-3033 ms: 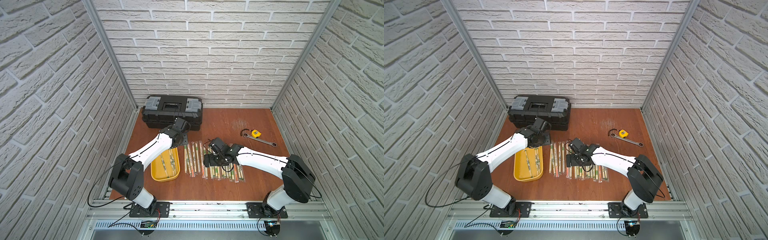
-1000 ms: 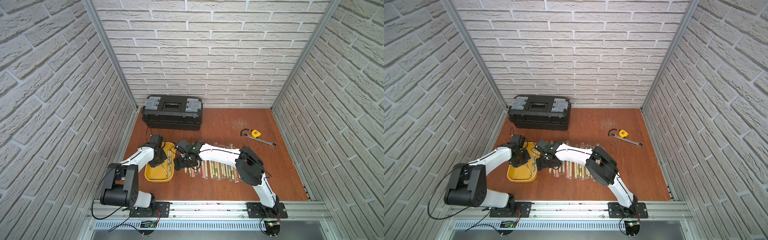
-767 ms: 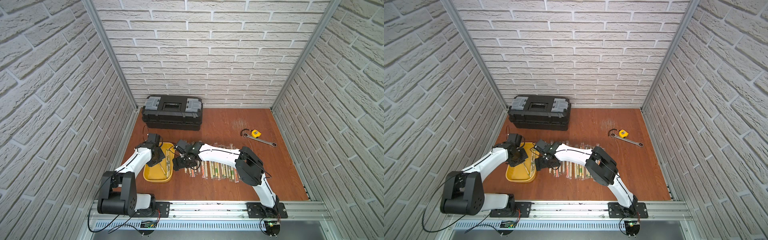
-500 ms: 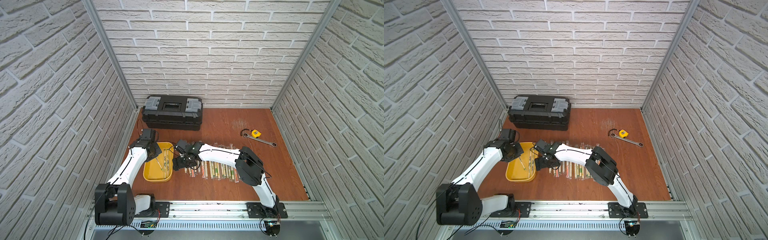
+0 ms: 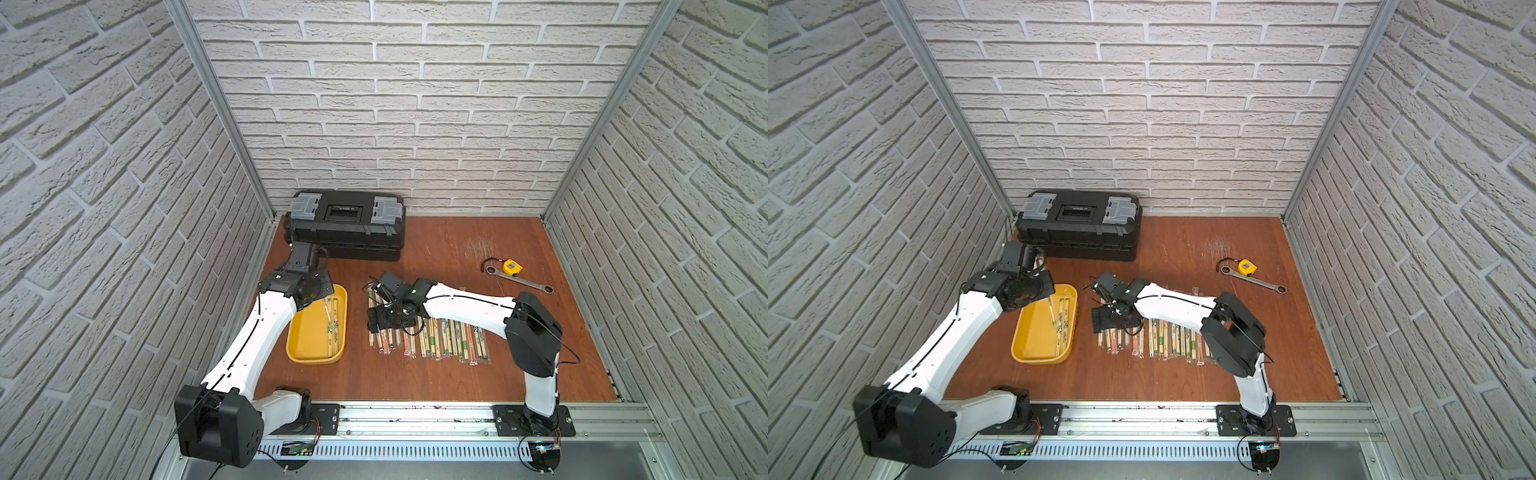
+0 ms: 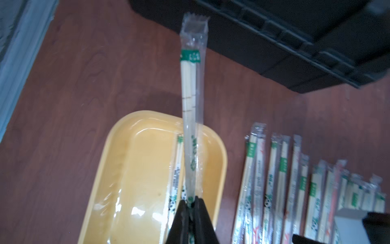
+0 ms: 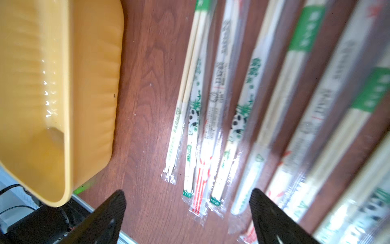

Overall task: Take the paired disposable chopsticks out of the storage box
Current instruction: Pick up the paired disposable chopsticks from the storage box, then place the paired disposable chopsticks at the center of the board.

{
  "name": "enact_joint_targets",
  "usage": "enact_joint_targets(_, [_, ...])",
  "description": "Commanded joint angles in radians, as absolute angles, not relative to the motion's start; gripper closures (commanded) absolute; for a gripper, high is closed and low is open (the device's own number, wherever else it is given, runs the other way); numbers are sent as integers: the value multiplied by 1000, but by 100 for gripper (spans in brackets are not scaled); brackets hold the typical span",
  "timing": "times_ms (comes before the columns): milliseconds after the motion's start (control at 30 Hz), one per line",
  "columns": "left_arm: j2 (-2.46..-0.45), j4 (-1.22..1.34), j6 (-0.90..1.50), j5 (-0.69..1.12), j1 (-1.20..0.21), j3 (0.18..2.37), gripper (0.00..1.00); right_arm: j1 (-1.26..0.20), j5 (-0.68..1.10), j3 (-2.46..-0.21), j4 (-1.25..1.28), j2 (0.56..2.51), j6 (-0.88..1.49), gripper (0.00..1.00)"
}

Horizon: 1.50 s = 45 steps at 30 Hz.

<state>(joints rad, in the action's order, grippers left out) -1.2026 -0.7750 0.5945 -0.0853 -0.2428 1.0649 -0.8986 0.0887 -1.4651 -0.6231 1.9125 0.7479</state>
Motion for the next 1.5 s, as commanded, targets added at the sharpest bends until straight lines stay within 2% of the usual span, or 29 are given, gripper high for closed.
enact_joint_targets(0, [-1262,-726,587,-98,-331,1100,100,-869,56,-1409,-601,1834,744,7])
enact_joint_targets(200, [-1407,-639,631,-116,-452,1095,100,-837,33,-1288,-585,1735,764,7])
enact_joint_targets(433, [-1546,-562,640,-130,-463,1046,99,-834,12,-1189,-580,1671,782,7])
enact_joint_targets(800, [-1592,-462,657,-92,-476,959,96,-835,10,-1163,-572,1661,790,7])
enact_joint_targets(1167, [-1647,-451,650,-74,-497,974,91,-835,9,-1154,-568,1660,796,7])
enact_joint_targets(1267, [-1641,-454,645,-79,-498,972,85,-835,6,-1152,-571,1655,796,7])
enact_joint_targets(1333, [-1636,-459,637,-77,-498,975,69,-834,5,-1152,-571,1653,796,7])
enact_joint_targets(1467, [-1601,-477,633,-66,-499,983,51,-835,6,-1155,-569,1655,798,7])
